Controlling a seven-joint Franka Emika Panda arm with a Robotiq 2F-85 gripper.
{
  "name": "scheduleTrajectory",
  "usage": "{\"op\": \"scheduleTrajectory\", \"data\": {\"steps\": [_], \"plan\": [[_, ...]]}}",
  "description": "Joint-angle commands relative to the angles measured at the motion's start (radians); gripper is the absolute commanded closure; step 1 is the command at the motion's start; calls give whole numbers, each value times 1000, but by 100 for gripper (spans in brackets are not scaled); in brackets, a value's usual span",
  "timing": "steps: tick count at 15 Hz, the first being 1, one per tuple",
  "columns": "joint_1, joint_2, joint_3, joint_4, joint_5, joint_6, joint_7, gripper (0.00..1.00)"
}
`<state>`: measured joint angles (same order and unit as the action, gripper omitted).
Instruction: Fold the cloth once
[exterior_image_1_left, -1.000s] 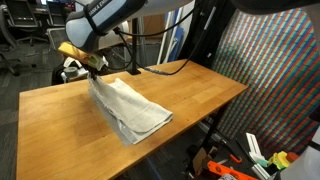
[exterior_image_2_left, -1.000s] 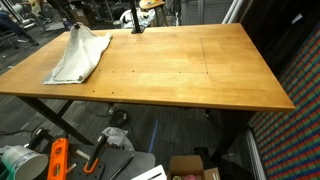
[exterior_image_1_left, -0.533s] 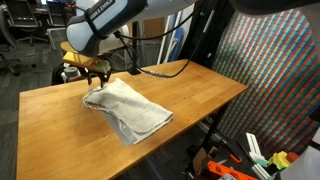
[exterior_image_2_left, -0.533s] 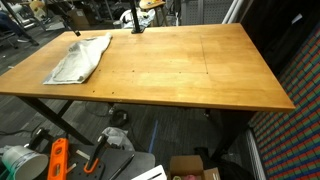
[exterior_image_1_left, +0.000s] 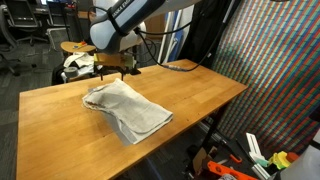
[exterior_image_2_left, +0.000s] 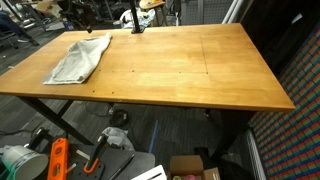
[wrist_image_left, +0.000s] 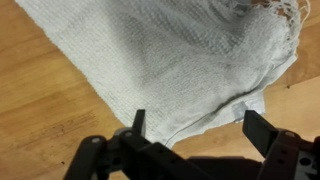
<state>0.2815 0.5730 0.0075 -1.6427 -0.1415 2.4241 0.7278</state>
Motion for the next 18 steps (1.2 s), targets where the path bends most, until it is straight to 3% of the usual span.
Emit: {"op": "scheduleTrajectory", "data": {"steps": [1, 10, 18], "plan": [[22, 21, -50, -11, -52, 89, -18, 0], [84, 171, -161, 91, -105, 147, 52, 0], [96, 259, -242, 181, -119, 140, 96, 0]]}}
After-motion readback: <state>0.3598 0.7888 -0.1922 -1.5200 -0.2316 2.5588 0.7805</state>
